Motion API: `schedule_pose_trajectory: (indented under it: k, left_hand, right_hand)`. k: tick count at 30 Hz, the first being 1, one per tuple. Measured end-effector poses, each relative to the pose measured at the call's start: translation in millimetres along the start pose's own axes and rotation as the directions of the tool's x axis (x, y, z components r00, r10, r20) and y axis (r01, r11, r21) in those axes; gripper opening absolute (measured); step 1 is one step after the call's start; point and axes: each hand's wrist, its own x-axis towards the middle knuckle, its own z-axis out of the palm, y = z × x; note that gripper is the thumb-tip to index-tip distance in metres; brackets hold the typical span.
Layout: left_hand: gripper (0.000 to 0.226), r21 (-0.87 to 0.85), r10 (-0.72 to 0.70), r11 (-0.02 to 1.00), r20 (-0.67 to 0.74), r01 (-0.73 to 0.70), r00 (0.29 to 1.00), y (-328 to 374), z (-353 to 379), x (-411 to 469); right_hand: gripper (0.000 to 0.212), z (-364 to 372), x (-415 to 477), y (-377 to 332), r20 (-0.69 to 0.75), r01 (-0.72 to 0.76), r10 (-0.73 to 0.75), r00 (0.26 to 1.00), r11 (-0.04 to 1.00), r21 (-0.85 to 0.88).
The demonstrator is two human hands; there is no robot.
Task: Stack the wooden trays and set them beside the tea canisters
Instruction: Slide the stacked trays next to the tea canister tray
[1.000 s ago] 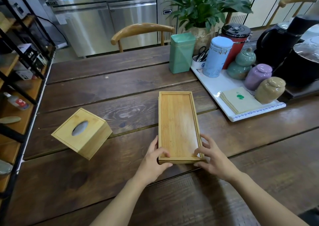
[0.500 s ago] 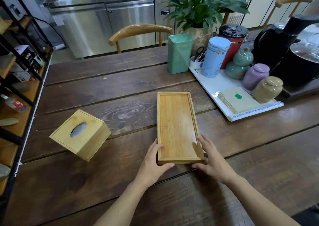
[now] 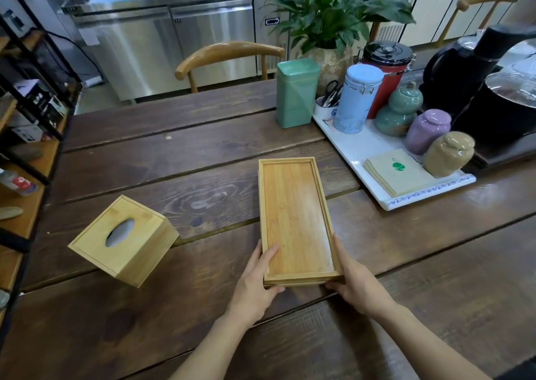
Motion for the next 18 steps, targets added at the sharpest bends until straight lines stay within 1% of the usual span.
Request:
schedule_pose_trajectory:
  k: [4,8,13,16,18]
  left_hand:
    - [0.083,0.010,-0.007,1.000,-0.026,0.008,1.000,3,1,10]
    - [0.083,0.000,-0.024,1.000,-0.034,0.024,0.999,12,-1,29]
    - [0.081,0.009,-0.009,1.000,-0.031,0.009,0.999,28,-4,64]
    - [0.080,0.017,-0.008,1.000,-0.030,0.009,0.999,37,-2,86]
    - [0.080,-0.002,0.000,1.000,-0.039,0.000,0.999,41,0,99]
  right_hand:
    - [0.107,-7,12,8,-0.011,0.008,-0.008,1.000,1.000,-0.007]
    - [0.106,-18,29,13,-0.013,-0.028,0.028,1.000,0.999,-0.019]
    - [0.100,-40,57,17,-0.016,-0.069,0.069,0.998,0.997,-0.031]
    - [0.099,-55,72,23,-0.023,-0.086,0.085,0.996,0.993,-0.079]
    - [0.097,-66,80,25,-0.055,-0.073,0.065,0.996,0.983,-0.170]
